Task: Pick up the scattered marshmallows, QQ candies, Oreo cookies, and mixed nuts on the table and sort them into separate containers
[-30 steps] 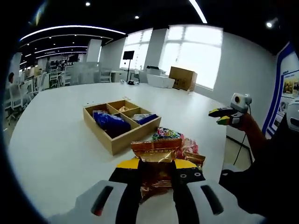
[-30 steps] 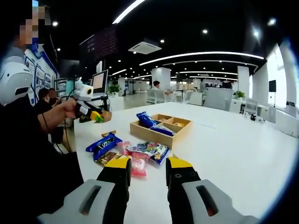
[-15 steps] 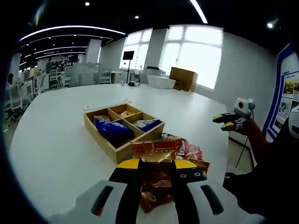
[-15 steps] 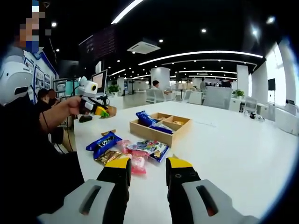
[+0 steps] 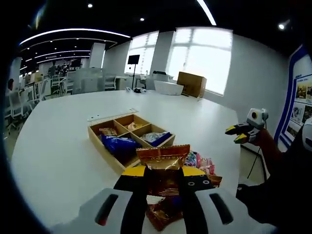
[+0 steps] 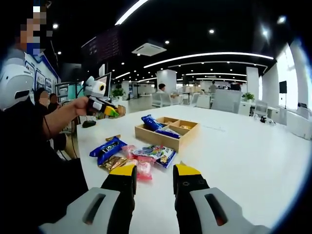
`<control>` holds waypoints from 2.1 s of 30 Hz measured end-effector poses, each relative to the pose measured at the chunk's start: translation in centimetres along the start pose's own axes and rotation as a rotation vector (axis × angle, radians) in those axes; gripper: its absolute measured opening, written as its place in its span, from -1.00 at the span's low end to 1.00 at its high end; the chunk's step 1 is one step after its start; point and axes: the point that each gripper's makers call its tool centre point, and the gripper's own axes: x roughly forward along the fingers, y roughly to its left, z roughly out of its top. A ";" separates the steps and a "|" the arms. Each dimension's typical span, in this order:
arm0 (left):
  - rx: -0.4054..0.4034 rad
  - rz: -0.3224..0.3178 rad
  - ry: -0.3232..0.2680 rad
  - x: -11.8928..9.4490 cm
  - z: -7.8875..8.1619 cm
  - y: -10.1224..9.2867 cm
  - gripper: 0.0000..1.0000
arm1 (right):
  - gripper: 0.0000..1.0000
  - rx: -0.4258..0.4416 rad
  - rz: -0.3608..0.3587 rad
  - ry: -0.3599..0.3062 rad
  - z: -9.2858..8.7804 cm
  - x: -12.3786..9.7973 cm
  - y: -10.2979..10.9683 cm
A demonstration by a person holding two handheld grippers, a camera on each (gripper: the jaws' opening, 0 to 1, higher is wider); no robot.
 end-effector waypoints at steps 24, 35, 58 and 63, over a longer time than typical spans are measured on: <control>-0.010 0.030 -0.006 1.0 2.4 3.1 -0.43 | -0.47 -0.005 -0.006 0.000 0.3 -0.1 -0.3; 0.003 0.041 -0.007 1.4 3.6 4.1 -0.43 | -0.47 0.003 -0.009 0.005 -0.1 0.0 -0.3; 0.011 0.072 0.006 4.5 5.8 6.4 -0.43 | -0.48 0.016 -0.016 0.008 -0.5 -0.2 -0.5; 0.006 0.083 0.015 5.4 6.1 6.9 -0.43 | -0.48 0.019 -0.019 0.007 -0.6 -0.4 -0.6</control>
